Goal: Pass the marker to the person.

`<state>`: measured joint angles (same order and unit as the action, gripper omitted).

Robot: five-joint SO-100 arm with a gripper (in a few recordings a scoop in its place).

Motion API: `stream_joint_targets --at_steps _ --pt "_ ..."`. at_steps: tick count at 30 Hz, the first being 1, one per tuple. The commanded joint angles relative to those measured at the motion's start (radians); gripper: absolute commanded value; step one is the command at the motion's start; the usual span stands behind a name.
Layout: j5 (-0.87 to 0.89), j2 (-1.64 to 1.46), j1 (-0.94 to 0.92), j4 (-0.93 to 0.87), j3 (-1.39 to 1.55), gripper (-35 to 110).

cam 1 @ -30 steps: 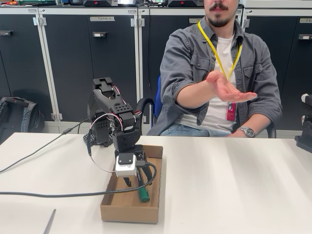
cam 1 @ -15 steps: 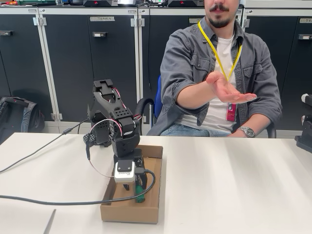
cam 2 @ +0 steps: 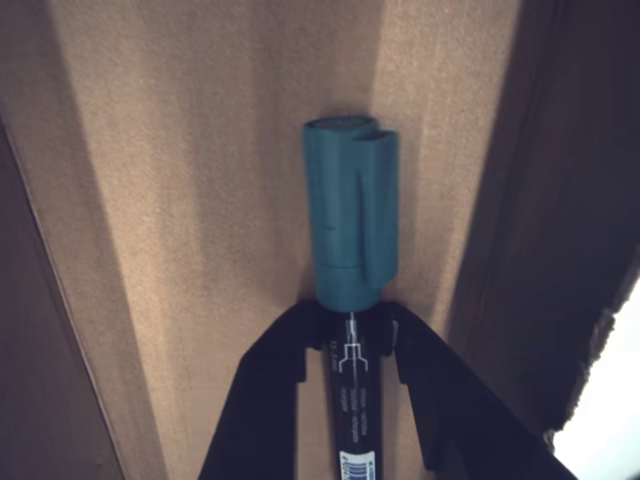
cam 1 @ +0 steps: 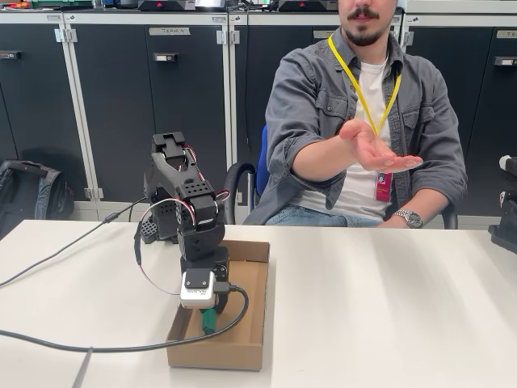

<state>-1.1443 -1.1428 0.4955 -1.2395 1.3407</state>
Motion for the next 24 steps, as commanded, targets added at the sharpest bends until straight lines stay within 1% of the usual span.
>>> stream_joint_targets --at_steps 1,5,9,12,18,24 --pt "0.018 -0.015 -0.005 -0.006 -0.051 -2" --pt "0.035 -0.028 0.002 -0.015 -0.066 -5" --pt "0.060 -0.064 0.018 -0.074 -0.092 -5" --pt "0.095 -0.107 0.038 -0.124 -0.120 -5" --pt "0.184 -0.199 0.075 -0.147 -0.192 -5" --pt "0.176 -0.302 0.100 -0.253 -0.310 -5"
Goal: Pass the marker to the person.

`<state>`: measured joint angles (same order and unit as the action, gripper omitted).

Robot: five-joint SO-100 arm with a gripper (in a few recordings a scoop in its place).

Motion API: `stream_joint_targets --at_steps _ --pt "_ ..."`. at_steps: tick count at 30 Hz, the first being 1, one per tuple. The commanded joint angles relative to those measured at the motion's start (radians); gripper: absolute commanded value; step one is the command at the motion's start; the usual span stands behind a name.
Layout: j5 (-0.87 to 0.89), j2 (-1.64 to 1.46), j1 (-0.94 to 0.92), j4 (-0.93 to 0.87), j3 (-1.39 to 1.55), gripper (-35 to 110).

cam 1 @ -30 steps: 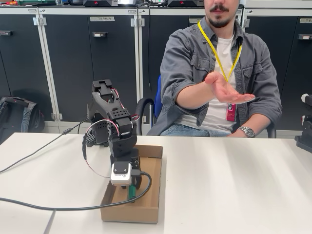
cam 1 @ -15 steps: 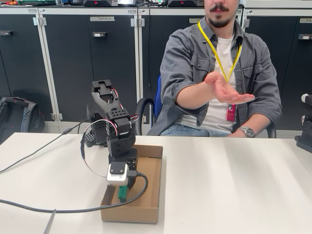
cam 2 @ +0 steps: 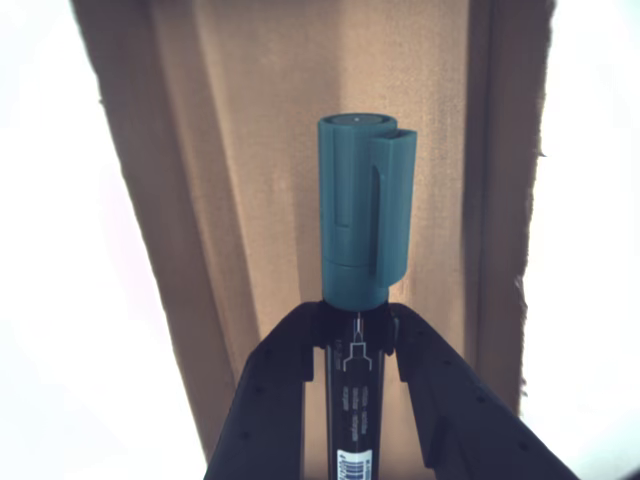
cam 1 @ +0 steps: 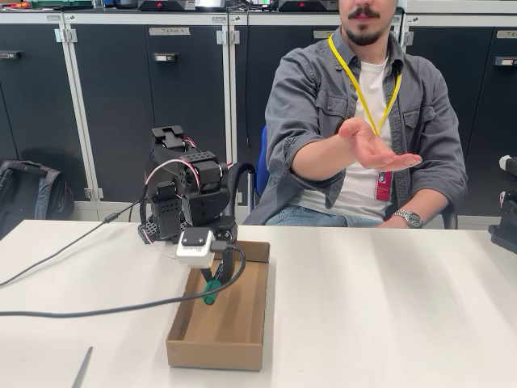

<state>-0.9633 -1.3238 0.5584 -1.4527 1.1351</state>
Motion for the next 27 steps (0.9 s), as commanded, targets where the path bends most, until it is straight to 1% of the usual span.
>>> stream_joint_targets --at_steps 1,6,9,17,22,27 --pt "-0.009 -0.135 0.040 -0.061 -0.126 -5" --pt "-0.038 -0.224 0.052 -0.075 -0.202 -5" --pt "-0.037 -0.285 0.069 -0.028 -0.225 -5" --pt "-0.123 -0.448 0.126 0.097 -0.262 -5" --pt "-0.110 -0.548 0.160 0.321 -0.202 -5" --pt "-0.011 -0.588 0.204 0.583 -0.152 -5"
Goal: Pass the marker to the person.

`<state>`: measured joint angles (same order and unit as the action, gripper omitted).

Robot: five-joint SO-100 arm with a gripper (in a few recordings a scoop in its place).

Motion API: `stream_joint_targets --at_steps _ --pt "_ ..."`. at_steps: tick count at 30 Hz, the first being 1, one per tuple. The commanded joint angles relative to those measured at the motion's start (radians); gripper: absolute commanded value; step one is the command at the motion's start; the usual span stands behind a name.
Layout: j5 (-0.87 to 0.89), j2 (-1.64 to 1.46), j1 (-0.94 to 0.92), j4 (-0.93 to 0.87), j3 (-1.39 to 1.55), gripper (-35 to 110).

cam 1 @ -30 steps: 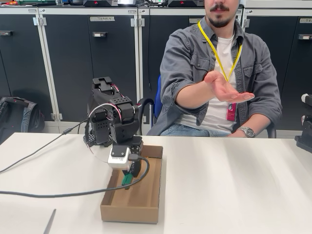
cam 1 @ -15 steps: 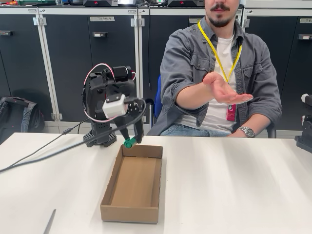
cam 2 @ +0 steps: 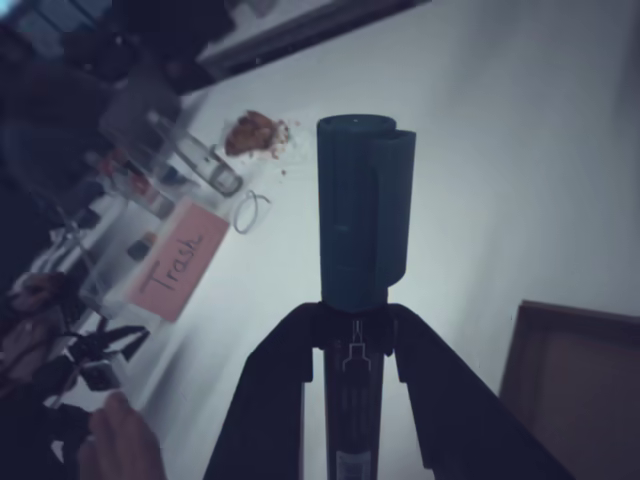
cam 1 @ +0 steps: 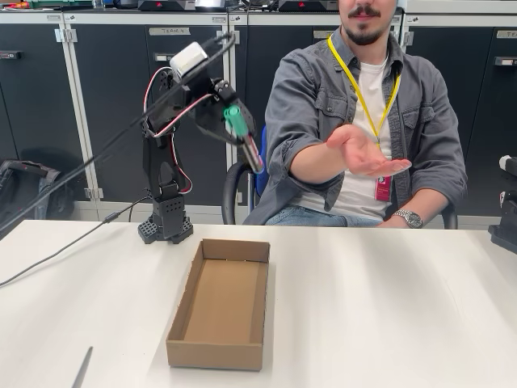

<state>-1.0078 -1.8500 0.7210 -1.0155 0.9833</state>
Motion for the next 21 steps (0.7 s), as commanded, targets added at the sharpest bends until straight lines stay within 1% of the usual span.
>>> stream_joint_targets --at_steps 1,5,14,17,21 --pt "0.058 -0.061 0.051 0.187 0.005 -5" --pt "0.172 -0.067 0.081 0.342 0.031 -5" --pt "0.474 -0.121 0.067 0.563 0.186 -5" --pt "0.607 -0.048 0.038 0.572 0.114 -5" --pt "0.808 0.114 0.014 0.558 -0.063 -5"
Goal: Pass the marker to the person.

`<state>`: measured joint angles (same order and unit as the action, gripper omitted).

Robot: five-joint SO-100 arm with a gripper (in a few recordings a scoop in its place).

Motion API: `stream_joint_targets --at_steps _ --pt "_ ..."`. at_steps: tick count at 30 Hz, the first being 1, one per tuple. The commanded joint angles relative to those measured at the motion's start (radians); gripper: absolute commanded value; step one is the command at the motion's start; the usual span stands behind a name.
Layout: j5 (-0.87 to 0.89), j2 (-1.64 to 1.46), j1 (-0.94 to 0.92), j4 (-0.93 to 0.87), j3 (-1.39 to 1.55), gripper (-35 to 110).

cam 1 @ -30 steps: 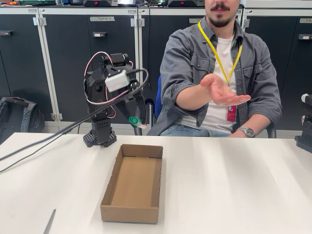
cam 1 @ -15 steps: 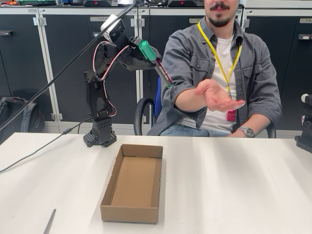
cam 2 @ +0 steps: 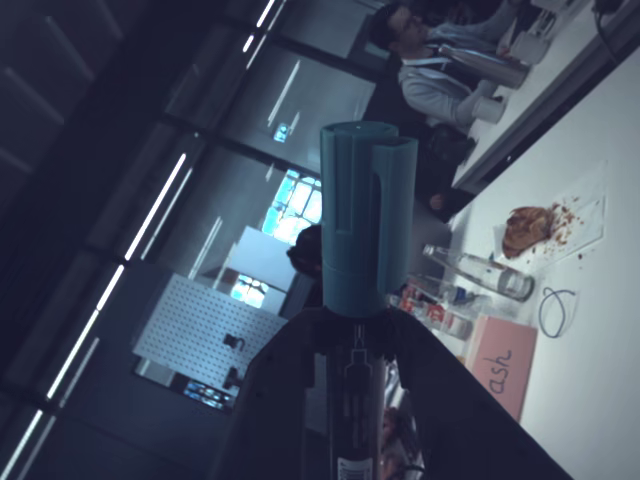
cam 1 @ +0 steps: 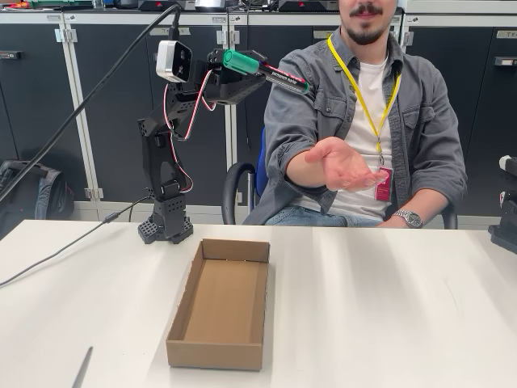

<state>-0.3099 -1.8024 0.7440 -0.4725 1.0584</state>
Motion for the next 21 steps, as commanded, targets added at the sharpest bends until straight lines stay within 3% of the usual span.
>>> stream_joint_targets --at_steps 1,10,21 --pt "0.146 0.110 -0.011 0.005 -0.189 -5" --pt "0.333 0.393 0.052 -0.135 -0.449 -5" --pt "0.518 0.499 0.230 -0.333 -0.477 -5"
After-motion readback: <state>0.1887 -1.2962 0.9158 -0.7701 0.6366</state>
